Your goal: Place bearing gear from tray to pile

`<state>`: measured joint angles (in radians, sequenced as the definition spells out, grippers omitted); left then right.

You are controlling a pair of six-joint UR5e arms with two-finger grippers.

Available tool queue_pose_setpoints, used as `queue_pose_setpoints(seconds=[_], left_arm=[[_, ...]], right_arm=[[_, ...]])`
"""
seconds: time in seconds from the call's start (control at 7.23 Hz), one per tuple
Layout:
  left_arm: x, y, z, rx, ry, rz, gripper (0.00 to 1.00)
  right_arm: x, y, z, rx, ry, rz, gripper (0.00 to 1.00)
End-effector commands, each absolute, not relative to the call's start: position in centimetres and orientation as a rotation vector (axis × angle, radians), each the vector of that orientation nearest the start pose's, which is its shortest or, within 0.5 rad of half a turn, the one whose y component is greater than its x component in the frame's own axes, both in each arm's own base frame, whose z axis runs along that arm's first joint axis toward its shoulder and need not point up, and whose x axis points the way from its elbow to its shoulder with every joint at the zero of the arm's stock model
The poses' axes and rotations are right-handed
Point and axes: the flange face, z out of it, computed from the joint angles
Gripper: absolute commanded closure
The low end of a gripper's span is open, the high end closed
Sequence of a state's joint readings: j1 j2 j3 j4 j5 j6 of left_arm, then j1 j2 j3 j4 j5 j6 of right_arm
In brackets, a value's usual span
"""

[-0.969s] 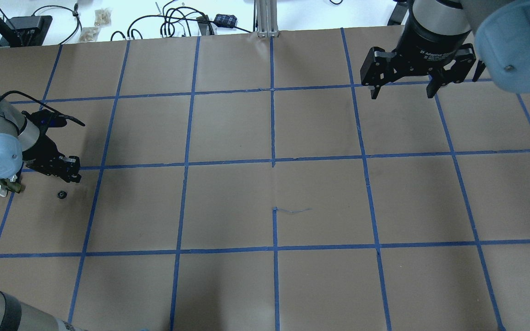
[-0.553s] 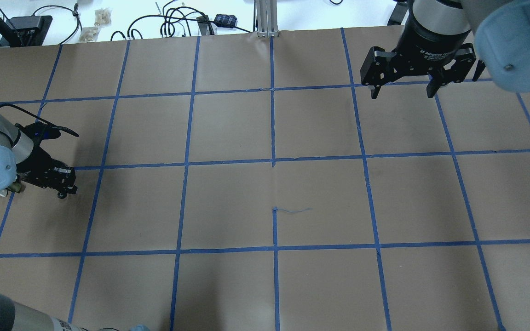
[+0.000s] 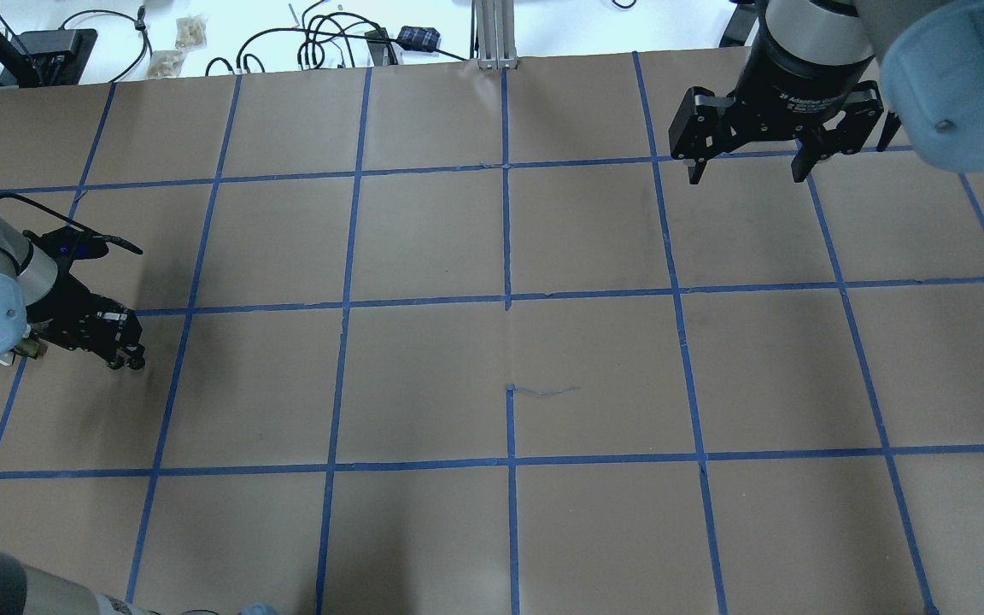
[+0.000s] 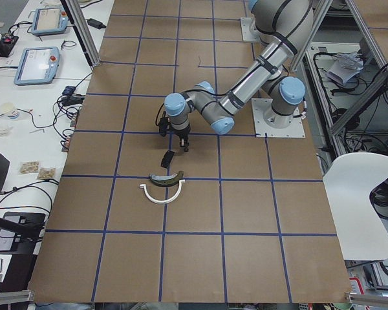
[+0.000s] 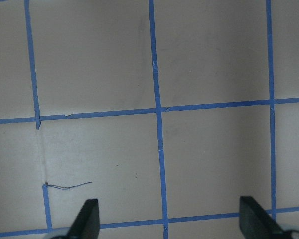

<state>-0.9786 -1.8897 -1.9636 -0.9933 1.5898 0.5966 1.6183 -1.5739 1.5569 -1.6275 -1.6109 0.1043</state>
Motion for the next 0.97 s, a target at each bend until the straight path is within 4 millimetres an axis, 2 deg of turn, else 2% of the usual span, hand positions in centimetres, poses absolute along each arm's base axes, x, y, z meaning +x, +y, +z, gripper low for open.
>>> queue_pose_setpoints(seconds=[0.0,0.14,0.28,0.42,0.55,0.69,0.83], left_arm=[[15.0,-51.5,27.8,-0.054,3.208,0.202,0.0],[10.0,-53.9,34.9,-0.039,3.189,0.2,0.0],[4.8,-54.8,40.8,-0.086,3.187,0.2,0.0],[-1.8,-55.2,45.2,-0.143,3.182,0.103,0.0],[-8.2,-54.5,48.2,-0.129,3.17,0.017,0.0],[-12.4,-52.9,50.8,-0.114,3.175,-0.059,0.0],[-15.7,-51.3,51.8,-0.111,3.172,-0.086,0.0]], right_arm=[[15.3,-49.1,50.2,0.092,3.172,-0.121,0.0],[15.3,-49.1,50.2,0.092,3.172,-0.121,0.0],[15.3,-49.1,50.2,0.092,3.172,-0.121,0.0],[15.3,-49.1,50.2,0.092,3.172,-0.121,0.0],[15.3,-49.1,50.2,0.092,3.172,-0.121,0.0],[15.3,-49.1,50.2,0.092,3.172,-0.121,0.0],[15.3,-49.1,50.2,0.092,3.172,-0.121,0.0]])
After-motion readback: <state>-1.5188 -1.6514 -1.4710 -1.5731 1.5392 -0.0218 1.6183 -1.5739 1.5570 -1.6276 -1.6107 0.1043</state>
